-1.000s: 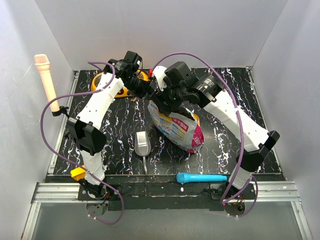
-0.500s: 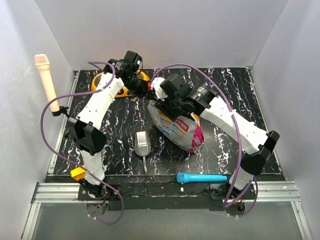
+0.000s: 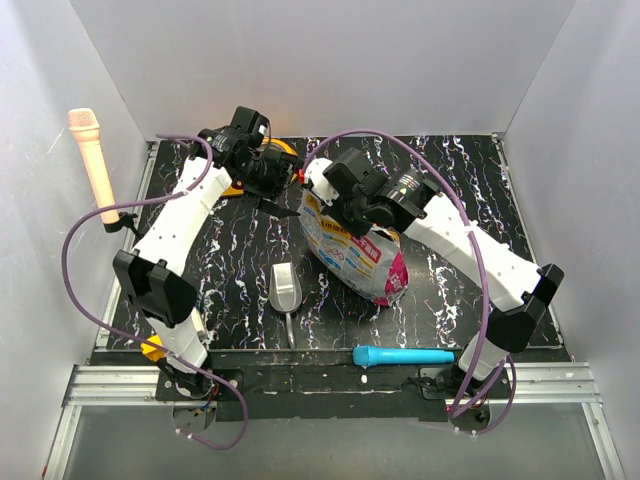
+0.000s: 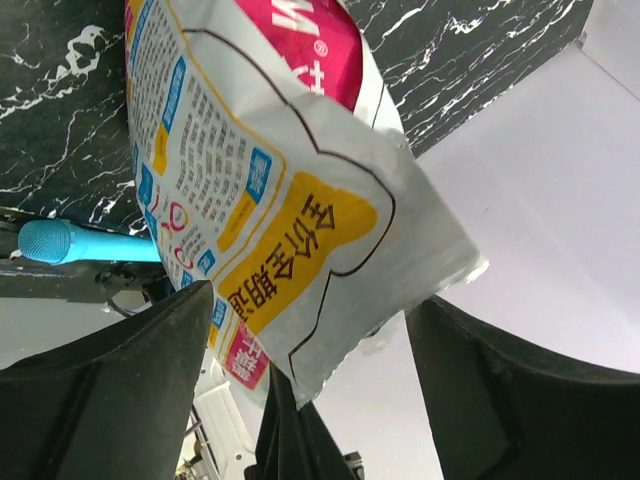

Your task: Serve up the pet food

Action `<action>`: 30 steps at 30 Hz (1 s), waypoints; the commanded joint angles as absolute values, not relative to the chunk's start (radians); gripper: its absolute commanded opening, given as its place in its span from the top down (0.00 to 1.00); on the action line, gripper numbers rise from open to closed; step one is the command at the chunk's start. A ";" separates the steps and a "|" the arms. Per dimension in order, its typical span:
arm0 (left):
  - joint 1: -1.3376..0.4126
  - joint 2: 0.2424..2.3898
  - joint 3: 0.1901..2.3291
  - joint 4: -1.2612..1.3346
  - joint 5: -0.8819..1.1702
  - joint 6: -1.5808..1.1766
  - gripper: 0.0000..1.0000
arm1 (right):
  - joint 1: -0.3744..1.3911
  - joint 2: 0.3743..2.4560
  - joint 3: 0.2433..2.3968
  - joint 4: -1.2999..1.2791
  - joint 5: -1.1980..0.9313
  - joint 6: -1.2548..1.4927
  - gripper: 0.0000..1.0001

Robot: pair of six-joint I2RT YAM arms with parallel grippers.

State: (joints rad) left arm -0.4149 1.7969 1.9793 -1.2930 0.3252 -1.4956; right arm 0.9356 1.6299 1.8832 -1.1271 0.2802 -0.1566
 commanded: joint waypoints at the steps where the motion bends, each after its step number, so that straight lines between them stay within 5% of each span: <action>1: -0.454 1.703 1.925 -1.249 0.336 -1.531 0.22 | 0.931 1.554 1.901 -1.123 0.285 -0.176 0.99; 12: -0.568 1.818 1.980 -1.195 0.321 -1.552 0.22 | 0.933 1.560 1.934 -1.163 0.271 -0.140 0.96; 18: -0.568 1.825 1.973 -1.160 0.287 -1.534 0.56 | 0.924 1.519 1.858 -1.186 0.282 -0.097 0.71; 25: -0.568 1.861 2.026 -1.169 0.288 -1.508 0.81 | 0.914 1.522 1.847 -1.244 0.294 -0.080 0.64; 30: -0.554 1.897 2.106 -1.192 0.282 -1.480 0.94 | 0.913 1.516 1.835 -1.267 0.347 -0.075 0.70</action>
State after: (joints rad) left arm -0.5728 1.8893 2.0079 -1.2556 0.3058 -1.4906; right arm 0.9157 1.5311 1.8477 -1.2098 0.2966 -0.0994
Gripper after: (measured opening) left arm 0.107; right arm 0.336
